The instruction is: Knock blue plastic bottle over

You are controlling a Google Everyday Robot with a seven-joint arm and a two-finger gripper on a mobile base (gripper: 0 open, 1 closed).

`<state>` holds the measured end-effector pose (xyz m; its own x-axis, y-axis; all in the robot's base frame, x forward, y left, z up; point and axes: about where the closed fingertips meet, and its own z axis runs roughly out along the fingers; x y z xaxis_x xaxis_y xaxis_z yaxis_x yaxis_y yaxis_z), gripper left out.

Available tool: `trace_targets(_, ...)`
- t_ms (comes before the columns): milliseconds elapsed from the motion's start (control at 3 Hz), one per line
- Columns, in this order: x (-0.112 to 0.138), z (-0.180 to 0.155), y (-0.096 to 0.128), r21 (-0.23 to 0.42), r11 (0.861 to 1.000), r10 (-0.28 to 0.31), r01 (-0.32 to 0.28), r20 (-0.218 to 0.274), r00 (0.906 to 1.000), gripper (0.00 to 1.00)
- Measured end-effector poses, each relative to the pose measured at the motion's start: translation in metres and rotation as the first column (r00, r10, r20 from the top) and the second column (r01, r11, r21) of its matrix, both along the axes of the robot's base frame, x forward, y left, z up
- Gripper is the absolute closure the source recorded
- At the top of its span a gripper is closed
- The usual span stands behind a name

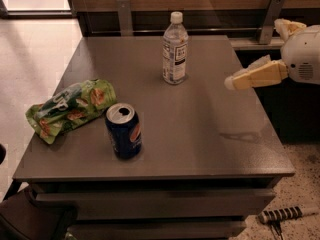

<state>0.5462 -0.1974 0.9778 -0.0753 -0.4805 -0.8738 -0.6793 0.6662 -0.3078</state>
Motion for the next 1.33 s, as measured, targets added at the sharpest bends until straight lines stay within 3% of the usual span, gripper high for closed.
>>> trace_targets(667, 0.058, -0.002, 0.014, 0.163, 0.987, -0.005, -0.005, 0.059, 0.9982, 0.00)
trace_targets(1333, 0.108, -0.014, 0.072, 0.250, 0.967, 0.017, -0.044, 0.109, 0.9939, 0.00)
